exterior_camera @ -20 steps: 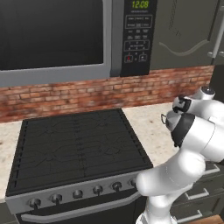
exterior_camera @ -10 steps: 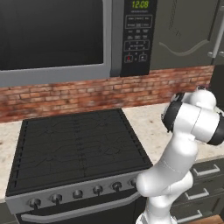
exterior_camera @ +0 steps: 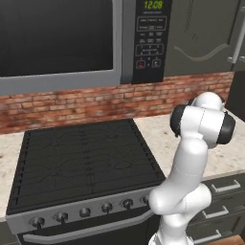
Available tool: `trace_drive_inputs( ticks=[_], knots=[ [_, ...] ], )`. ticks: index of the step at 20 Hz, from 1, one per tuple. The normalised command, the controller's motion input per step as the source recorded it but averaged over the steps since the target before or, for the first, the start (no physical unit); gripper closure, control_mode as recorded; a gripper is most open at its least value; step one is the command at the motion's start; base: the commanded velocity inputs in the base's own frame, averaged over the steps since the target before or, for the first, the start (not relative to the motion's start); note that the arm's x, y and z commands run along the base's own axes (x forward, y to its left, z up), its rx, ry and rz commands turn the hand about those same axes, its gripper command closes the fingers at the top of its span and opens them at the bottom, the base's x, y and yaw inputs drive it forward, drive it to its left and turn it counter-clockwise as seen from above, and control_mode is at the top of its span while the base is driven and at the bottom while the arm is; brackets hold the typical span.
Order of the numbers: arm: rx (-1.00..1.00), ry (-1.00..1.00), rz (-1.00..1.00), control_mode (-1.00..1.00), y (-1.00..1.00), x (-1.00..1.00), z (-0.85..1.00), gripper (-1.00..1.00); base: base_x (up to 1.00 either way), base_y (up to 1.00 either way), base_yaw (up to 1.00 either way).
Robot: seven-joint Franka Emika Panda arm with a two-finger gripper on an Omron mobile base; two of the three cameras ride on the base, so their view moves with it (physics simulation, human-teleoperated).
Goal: Turn on the sink faucet. Then move the mushroom from the counter to the sink. Turn off the sink. Move the vegetable from the sink to the pot next to the stove. Finally move the pot to the rear right burner.
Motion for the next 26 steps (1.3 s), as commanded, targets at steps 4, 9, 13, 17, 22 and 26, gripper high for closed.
trace_drive_inputs(
  ticks=[4,9,13,17,22,26],
  knots=[
    [0.00,0.08,0.00,-1.00,-0.05,0.22,-0.22,1.00,0.00,0.00,0.00],
    [0.00,0.09,0.00,-1.00,-0.04,0.24,-0.20,1.00,0.00,0.00,0.00],
    [0.00,0.09,0.00,-1.00,-0.05,0.24,-0.19,1.00,0.00,0.00,0.00],
    [0.00,0.06,0.00,-1.00,-0.06,0.24,-0.13,1.00,0.00,0.00,0.00],
    [0.01,0.01,0.00,-1.00,-0.12,0.19,-0.16,1.00,0.00,0.00,0.00],
    [0.02,0.00,0.00,-1.00,-0.15,0.10,-0.21,-1.00,0.00,0.00,0.00]
  ],
)
